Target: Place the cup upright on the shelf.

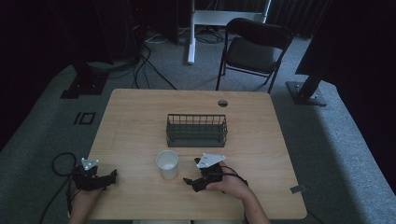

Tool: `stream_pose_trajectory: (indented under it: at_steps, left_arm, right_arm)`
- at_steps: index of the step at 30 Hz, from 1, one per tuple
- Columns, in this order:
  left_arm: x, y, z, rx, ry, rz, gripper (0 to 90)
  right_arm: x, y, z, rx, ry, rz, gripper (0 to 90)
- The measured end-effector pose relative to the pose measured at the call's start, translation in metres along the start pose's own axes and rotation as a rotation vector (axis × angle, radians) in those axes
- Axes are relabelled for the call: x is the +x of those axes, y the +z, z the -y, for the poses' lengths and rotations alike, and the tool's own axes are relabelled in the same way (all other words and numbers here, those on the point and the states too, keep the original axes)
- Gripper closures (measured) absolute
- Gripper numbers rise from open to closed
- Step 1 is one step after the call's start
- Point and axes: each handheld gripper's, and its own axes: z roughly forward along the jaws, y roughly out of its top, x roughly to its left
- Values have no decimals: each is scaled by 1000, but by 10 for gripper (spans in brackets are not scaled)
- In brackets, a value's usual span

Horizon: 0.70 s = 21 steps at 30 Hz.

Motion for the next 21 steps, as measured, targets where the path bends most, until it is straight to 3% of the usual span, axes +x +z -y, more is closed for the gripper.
stream_pose_trajectory:
  at_steps: [21]
  left_arm:
    - [0, 0, 0, 0, 0, 0, 9]
  right_arm:
    - [14, 27, -26, -51, -11, -46, 118]
